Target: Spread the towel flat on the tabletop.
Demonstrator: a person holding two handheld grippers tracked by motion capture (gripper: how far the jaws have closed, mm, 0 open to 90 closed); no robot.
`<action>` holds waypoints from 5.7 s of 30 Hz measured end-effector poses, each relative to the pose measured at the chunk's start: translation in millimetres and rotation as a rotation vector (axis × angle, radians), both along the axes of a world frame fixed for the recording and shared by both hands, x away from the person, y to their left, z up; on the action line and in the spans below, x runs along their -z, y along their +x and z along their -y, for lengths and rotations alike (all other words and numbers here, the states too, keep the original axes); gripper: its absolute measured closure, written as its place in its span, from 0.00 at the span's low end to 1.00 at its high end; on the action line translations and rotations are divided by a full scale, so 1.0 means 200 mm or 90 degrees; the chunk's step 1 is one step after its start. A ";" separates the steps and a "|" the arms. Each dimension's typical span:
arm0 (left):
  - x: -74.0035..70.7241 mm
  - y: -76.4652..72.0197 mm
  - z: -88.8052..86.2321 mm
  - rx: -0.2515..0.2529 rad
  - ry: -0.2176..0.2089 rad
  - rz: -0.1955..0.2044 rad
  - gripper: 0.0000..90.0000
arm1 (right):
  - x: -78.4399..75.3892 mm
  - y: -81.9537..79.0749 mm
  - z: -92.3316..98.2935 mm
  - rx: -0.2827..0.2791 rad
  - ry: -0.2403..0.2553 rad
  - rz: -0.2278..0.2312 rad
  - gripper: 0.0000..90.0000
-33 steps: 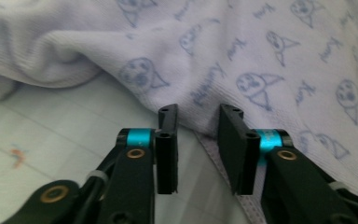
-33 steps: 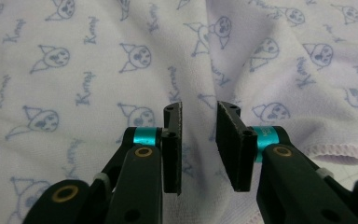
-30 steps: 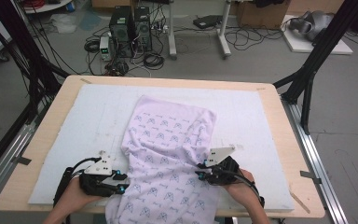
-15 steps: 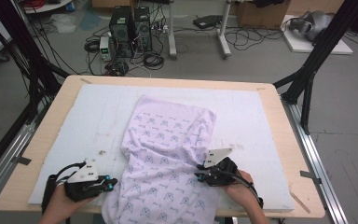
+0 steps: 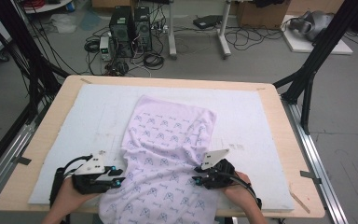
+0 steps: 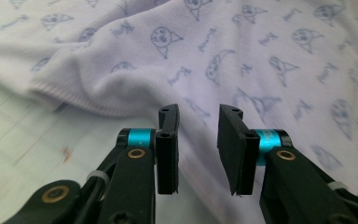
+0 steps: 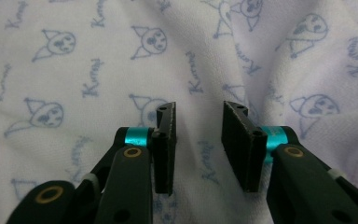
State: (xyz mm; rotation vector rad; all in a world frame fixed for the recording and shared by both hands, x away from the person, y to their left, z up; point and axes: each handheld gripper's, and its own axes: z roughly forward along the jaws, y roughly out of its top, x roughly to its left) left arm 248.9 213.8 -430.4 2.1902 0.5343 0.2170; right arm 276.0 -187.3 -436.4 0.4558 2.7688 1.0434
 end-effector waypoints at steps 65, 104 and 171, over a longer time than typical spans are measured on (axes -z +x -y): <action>0.03 0.08 -0.05 -0.123 0.003 0.015 0.96 | -0.02 0.06 0.11 0.036 0.019 -0.013 1.00; -0.09 0.53 0.10 -0.183 -0.069 0.008 0.77 | 0.00 0.12 0.12 0.068 0.014 -0.031 0.67; -0.04 0.54 -0.08 -0.228 0.030 0.010 0.63 | -0.09 0.25 0.14 0.105 -0.004 0.003 0.64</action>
